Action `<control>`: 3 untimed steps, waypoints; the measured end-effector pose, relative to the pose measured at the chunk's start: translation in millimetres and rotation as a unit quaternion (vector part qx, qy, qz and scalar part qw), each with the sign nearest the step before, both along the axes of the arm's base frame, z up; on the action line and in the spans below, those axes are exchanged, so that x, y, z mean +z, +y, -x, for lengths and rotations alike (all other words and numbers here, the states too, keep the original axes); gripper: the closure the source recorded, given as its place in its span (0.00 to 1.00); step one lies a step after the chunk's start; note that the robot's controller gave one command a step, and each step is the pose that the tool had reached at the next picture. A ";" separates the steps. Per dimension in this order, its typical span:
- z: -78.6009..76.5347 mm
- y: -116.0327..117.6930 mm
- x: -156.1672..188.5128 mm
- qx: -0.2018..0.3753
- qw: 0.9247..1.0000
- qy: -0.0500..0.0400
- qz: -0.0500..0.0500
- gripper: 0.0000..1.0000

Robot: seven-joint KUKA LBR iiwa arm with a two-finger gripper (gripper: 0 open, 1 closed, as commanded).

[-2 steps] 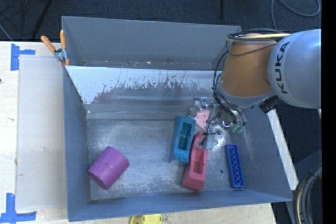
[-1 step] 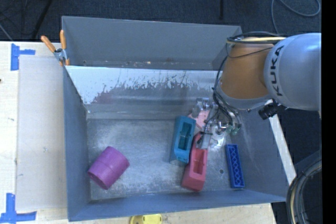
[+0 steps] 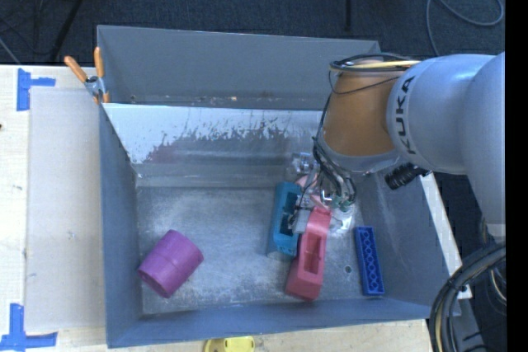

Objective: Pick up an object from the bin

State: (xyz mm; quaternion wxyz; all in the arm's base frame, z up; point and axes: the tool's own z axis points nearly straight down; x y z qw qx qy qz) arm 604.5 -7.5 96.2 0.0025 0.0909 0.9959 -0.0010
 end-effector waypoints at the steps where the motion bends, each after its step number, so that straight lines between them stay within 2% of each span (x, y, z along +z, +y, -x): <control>1: -2.0 24.1 -23.8 0.032 0.999 -0.002 0.001 1.00; 2: -2.0 24.2 -23.7 0.033 0.999 -0.002 0.001 1.00; 3: 11.8 60.3 23.3 0.031 1.000 0.008 0.000 1.00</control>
Offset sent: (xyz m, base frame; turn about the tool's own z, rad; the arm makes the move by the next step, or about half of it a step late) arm 0.0000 0.0000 0.0000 0.0000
